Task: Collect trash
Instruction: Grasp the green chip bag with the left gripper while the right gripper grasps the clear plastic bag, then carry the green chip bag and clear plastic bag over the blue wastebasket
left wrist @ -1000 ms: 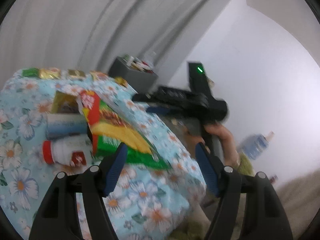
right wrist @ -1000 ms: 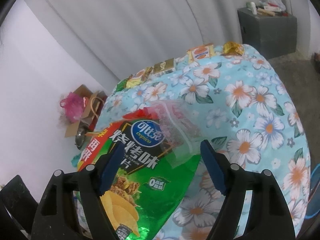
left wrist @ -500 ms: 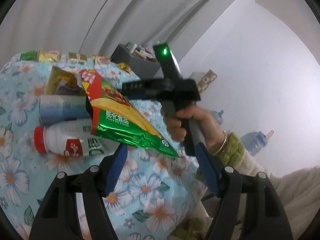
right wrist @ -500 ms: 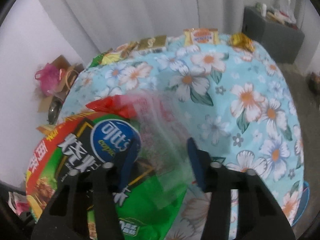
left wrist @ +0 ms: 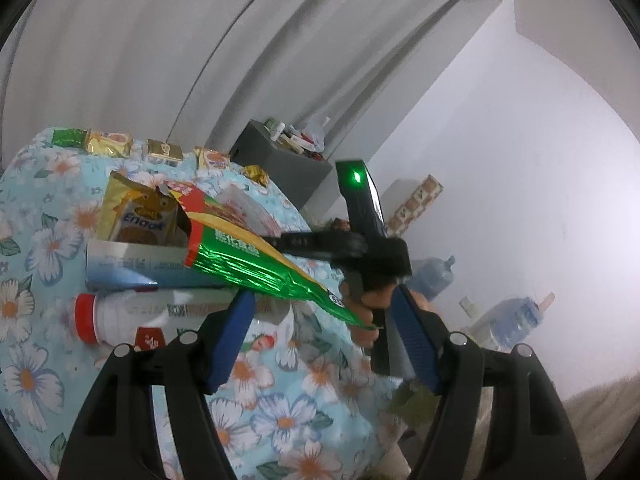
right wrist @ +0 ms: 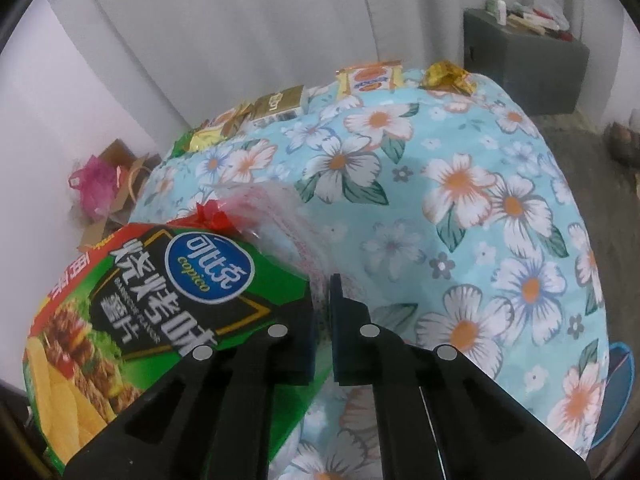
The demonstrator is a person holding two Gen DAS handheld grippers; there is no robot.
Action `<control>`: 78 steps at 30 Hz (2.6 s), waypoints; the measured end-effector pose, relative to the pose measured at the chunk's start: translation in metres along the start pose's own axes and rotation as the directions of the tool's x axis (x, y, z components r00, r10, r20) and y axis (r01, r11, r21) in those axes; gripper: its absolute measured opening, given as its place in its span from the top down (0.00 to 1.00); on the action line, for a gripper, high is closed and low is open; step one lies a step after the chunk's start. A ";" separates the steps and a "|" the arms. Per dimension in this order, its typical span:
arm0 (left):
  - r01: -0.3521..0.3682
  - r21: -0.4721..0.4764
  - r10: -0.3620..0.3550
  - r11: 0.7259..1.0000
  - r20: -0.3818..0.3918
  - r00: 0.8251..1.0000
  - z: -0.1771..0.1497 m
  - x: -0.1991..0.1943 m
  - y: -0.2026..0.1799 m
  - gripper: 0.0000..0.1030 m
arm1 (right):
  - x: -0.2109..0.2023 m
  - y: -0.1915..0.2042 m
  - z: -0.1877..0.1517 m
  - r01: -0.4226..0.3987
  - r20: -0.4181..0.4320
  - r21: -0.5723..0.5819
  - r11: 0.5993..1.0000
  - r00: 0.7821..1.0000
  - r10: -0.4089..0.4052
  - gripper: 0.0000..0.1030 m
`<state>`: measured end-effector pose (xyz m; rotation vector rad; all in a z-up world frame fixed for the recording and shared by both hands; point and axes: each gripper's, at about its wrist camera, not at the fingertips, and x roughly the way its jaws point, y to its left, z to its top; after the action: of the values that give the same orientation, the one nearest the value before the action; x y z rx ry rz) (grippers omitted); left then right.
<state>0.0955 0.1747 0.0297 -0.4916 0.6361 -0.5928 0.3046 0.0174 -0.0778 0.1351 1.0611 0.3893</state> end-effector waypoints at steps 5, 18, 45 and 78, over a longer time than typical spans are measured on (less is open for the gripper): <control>-0.019 -0.073 0.020 0.997 0.014 1.000 0.008 0.008 0.008 0.34 | 0.001 0.001 -0.004 0.000 0.004 0.007 1.000 1.000 0.000 0.97; -0.160 -0.170 0.153 0.972 -0.053 0.987 0.007 0.025 0.026 0.70 | -0.006 -0.002 -0.011 -0.011 0.028 0.031 0.999 1.000 0.010 0.97; -0.118 0.171 0.117 0.978 0.015 0.993 0.001 0.019 -0.035 0.90 | -0.099 -0.062 -0.072 -0.127 0.173 0.221 0.967 0.981 0.089 0.99; 0.177 0.495 -0.092 0.851 -0.193 0.977 -0.020 0.139 -0.188 0.90 | -0.226 -0.201 -0.206 -0.217 0.441 0.519 0.827 0.897 -0.042 0.99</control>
<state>0.1059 -0.0563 0.0697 0.0160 0.5710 -0.9107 0.0781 -0.2691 -0.0511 0.7716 0.6908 0.1065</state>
